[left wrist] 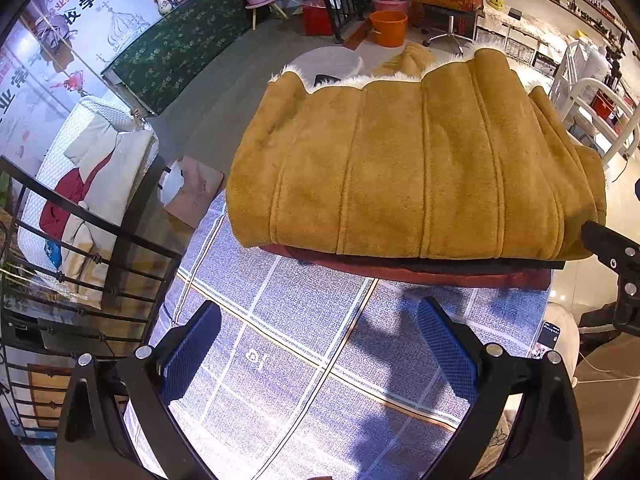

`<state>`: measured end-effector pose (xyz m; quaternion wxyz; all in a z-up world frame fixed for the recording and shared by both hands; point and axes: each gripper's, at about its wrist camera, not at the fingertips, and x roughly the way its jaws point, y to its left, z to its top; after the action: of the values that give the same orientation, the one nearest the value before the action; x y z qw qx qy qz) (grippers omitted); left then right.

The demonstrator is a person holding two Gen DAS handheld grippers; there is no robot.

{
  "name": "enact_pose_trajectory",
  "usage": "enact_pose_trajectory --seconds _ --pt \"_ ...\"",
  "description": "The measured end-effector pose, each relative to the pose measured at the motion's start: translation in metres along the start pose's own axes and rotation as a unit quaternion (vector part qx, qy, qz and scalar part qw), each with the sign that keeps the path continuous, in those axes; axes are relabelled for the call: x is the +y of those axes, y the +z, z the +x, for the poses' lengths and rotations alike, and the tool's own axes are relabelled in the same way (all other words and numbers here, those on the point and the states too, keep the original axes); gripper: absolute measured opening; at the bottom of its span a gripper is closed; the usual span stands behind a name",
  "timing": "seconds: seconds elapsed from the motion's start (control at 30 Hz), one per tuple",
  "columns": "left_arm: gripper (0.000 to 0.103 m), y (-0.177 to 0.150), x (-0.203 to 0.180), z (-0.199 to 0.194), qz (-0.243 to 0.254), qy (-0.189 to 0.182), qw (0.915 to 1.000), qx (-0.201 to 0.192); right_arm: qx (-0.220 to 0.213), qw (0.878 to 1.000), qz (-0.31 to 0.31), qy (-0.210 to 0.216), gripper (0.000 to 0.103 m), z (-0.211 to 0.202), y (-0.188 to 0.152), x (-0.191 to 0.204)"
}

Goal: Fold large clothes

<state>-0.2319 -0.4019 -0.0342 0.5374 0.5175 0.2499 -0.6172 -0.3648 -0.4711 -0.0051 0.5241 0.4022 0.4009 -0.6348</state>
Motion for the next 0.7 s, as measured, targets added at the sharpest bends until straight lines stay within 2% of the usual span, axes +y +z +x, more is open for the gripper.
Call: enact_pose_trajectory --seconds 0.7 --pt "0.097 -0.0014 -0.0082 -0.0020 0.008 -0.004 1.0000 -0.001 0.002 1.000 0.000 0.000 0.097 0.0020 -0.0005 -0.0013"
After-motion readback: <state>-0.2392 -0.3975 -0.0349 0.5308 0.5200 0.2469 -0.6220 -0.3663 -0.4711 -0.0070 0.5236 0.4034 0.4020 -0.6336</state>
